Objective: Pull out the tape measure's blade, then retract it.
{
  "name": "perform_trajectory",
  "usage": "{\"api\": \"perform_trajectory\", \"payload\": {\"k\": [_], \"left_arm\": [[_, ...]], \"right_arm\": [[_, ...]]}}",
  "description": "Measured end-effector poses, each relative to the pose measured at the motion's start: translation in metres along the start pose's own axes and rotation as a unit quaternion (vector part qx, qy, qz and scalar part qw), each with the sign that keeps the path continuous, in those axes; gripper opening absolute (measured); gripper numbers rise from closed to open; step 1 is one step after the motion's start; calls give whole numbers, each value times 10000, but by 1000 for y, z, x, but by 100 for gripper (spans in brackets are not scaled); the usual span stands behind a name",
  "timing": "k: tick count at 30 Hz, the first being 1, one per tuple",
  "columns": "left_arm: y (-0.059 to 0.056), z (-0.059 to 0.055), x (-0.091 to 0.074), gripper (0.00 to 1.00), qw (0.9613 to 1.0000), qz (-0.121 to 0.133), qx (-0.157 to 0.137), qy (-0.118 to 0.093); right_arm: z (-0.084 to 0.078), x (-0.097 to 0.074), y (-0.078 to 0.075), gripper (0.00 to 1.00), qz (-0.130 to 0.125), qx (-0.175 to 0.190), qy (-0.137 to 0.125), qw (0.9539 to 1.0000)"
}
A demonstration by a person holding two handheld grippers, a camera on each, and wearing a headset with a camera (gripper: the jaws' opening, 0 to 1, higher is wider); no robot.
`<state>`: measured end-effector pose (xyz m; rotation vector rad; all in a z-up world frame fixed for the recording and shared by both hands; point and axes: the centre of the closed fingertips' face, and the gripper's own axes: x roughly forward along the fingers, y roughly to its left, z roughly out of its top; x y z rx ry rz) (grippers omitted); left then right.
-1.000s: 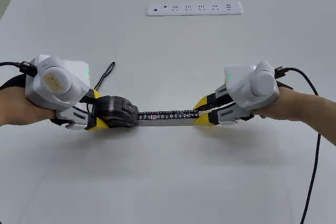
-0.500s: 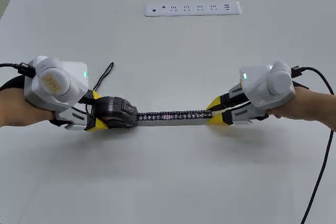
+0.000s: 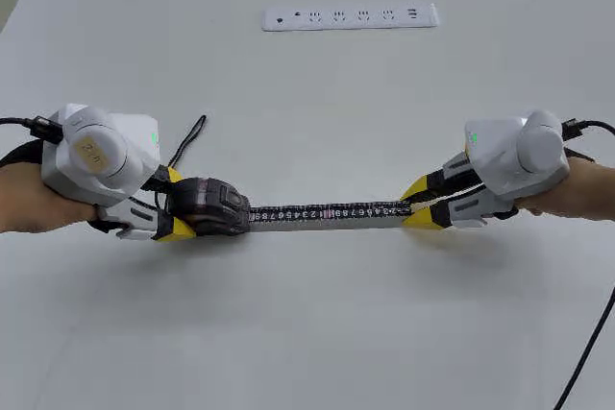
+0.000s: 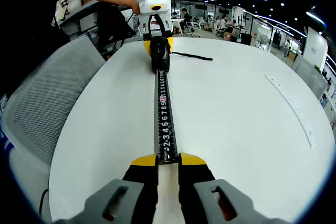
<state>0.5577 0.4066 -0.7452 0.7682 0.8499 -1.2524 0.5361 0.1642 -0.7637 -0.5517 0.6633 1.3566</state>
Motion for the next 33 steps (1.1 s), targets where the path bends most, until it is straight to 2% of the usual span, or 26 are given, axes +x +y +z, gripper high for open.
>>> {"api": "perform_trajectory", "payload": {"k": [20, 33], "left_arm": [[0, 1, 1, 29, 10000, -7, 18, 0], [0, 1, 2, 30, 10000, 28, 17, 0]], "right_arm": [[-27, -24, -2, 12, -111, 118, 217, 9996], [-29, -23, 0, 13, -121, 112, 299, 9994]]}}
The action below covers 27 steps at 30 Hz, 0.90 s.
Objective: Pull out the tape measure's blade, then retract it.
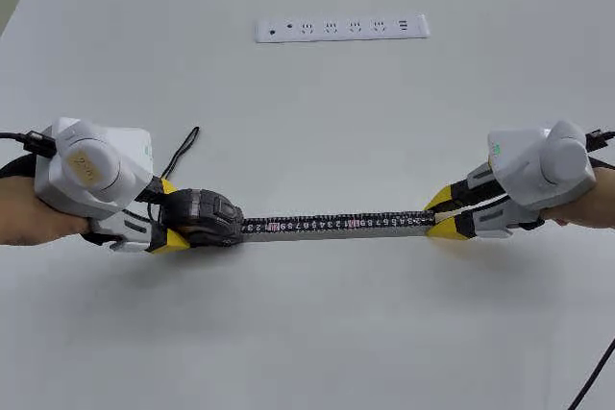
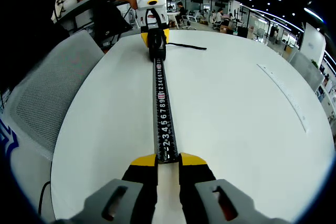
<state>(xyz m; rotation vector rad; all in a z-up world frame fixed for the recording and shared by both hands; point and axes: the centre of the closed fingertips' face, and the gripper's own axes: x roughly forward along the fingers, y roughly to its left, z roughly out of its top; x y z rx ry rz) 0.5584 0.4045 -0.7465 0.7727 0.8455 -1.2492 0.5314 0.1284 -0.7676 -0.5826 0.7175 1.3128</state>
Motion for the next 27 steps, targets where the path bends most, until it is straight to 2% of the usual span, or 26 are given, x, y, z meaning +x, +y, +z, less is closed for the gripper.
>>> {"api": "perform_trajectory", "payload": {"k": [5, 6, 13, 19, 23, 27], "left_arm": [[0, 2, 1, 30, 10000, 5, -41, -25], [1, 3, 1, 30, 9999, 1, -125, -64], [1, 2, 1, 31, 10000, -41, -65, -46], [7, -2, -4, 39, 9998, 96, -126, -70], [9, -3, -10, 44, 9995, 164, -217, -167], [6, -3, -13, 53, 9987, 141, -386, -311]], "right_arm": [[1, 0, 0, 15, -45, -206, 106, 9997], [1, 0, 0, 15, -51, -204, 101, 9997], [0, -2, -1, 20, -122, -218, 124, 9996], [-3, -6, 0, 28, -196, -163, 116, 9996], [-2, -11, 0, 31, -267, -132, 77, 9995], [0, -14, 0, 37, -344, -67, 55, 9994]]}}
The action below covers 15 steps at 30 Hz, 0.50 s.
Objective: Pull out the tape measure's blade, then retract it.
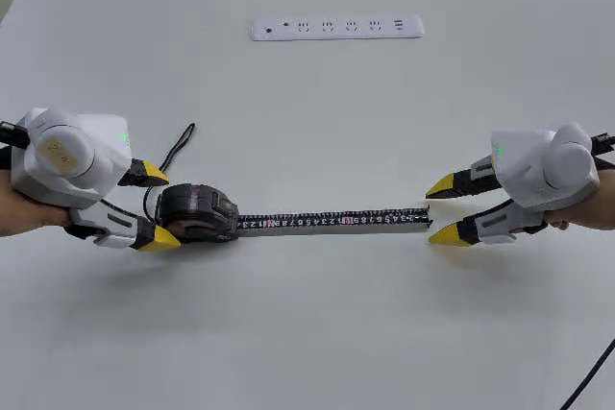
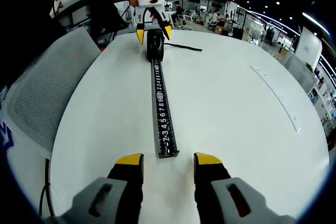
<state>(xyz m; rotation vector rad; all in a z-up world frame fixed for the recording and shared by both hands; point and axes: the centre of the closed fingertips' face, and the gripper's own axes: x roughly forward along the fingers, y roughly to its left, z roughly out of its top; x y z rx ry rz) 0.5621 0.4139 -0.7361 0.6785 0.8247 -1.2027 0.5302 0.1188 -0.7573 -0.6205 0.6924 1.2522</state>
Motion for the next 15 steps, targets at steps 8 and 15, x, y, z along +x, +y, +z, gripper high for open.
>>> {"api": "perform_trajectory", "payload": {"k": [8, 15], "left_arm": [[-9, -2, -9, 70, 9989, 135, -329, -310], [-16, 3, -21, 83, 9950, 296, -617, -733]], "right_arm": [[4, -8, 6, 56, -187, 277, -141, 9993], [7, -13, 12, 79, -411, 601, -331, 9968]]}}
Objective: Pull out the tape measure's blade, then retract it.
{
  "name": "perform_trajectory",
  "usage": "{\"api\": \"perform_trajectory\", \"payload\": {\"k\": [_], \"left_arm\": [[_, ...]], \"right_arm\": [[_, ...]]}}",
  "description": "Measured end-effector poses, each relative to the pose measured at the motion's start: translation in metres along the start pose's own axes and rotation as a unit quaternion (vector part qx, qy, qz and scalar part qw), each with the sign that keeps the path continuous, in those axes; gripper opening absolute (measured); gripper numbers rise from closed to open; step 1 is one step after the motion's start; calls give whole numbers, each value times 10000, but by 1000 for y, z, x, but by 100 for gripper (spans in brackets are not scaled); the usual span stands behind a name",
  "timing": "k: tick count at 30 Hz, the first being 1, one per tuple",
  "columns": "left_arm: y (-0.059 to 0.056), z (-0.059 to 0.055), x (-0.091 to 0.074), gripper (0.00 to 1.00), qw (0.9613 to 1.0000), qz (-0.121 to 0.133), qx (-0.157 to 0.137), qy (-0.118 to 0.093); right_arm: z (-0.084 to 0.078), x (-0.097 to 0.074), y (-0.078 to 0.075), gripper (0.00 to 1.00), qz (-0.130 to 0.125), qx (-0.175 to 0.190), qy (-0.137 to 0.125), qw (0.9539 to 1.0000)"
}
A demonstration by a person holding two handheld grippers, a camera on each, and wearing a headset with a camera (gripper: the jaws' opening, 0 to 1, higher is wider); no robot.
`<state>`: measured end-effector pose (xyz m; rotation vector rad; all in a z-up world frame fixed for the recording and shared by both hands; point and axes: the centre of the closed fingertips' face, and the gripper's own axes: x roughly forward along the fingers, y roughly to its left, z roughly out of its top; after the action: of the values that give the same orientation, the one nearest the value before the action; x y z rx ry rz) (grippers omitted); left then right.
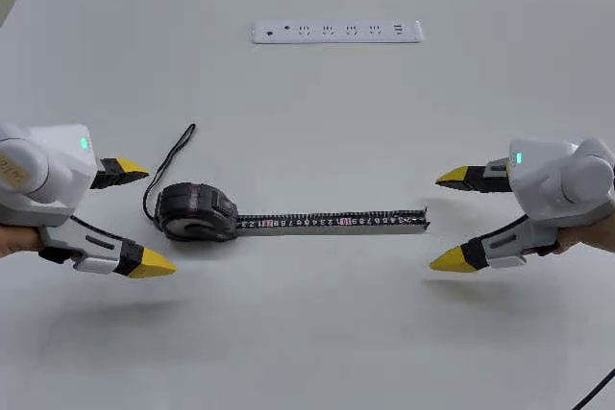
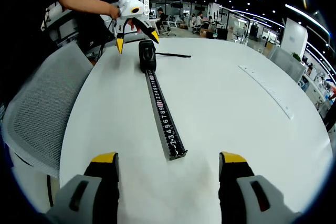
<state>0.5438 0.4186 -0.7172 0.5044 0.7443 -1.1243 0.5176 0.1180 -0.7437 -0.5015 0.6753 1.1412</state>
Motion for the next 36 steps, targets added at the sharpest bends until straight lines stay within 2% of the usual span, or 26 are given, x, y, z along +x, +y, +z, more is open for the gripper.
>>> {"api": "perform_trajectory", "payload": {"k": [4, 7, 9, 17, 21, 28, 36], "left_arm": [[-2, -2, -5, 89, 9998, 151, -65, -68], [-2, 0, -9, 99, 9991, 284, -203, -248], [-4, 1, -12, 100, 9989, 321, -189, -299], [-6, 6, -22, 100, 9963, 583, -320, -537], [-8, 5, -24, 100, 9953, 672, -428, -546], [-13, 7, -33, 100, 9889, 987, -816, -747], [-27, 5, -37, 100, 9825, 1241, -1067, -888]], "right_arm": [[2, -2, 2, 91, -123, 254, -50, 9996], [7, -7, 3, 97, -330, 404, -192, 9985], [8, -9, 3, 100, -415, 474, -226, 9978], [10, -19, 11, 100, -676, 755, -347, 9943], [10, -21, 14, 100, -810, 898, -364, 9920], [15, -28, 23, 100, -1121, 1148, -416, 9862], [22, -34, 29, 100, -1455, 1267, -512, 9799]]}}
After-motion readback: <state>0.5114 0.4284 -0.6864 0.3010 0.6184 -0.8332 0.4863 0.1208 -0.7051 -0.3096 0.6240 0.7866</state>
